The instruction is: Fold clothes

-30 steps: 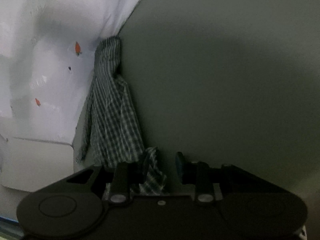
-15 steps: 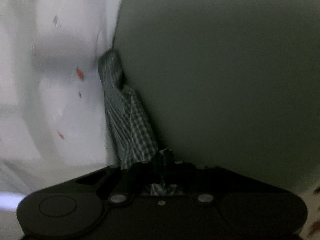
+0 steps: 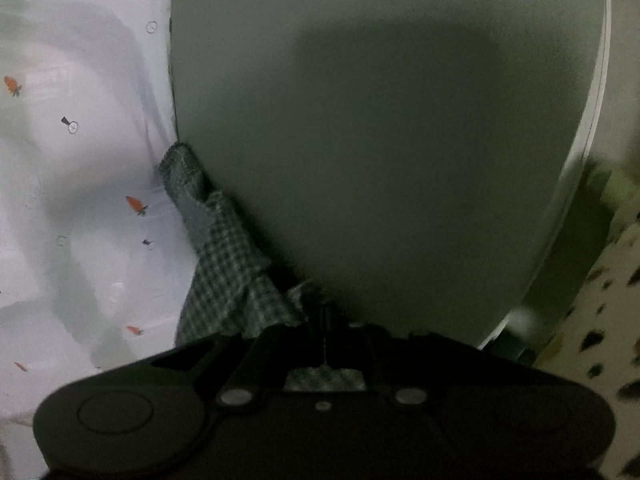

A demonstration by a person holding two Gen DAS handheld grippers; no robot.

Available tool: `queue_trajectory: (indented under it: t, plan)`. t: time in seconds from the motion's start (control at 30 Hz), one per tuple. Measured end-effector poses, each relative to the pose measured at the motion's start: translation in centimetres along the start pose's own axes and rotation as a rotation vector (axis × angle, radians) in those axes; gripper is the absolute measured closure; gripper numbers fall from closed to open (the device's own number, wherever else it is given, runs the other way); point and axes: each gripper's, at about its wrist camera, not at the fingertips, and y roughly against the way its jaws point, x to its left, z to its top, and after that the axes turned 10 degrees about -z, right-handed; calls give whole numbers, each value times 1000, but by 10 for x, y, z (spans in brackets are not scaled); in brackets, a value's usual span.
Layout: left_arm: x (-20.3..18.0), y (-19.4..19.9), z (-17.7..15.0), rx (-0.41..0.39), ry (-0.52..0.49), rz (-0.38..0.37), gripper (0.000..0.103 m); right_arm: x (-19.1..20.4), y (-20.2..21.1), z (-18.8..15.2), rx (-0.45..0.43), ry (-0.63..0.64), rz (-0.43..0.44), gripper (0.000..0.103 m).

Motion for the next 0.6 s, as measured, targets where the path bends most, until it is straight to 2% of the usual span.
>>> queue_trajectory:
  t: [0.27,0.5,0.53,0.6]
  plan:
    - [0,-5,-1,4,6,-2,102,17,-1,-11,-53,208,-65,88]
    - [-4,-6,1,-17,16,-8,102,32,-2,-21,-100,389,-122,88]
    - [-4,-6,1,-18,16,-8,102,28,-3,-19,-92,354,-101,88]
    - [-5,-6,1,-19,14,-7,102,10,-6,-12,-58,187,-19,85]
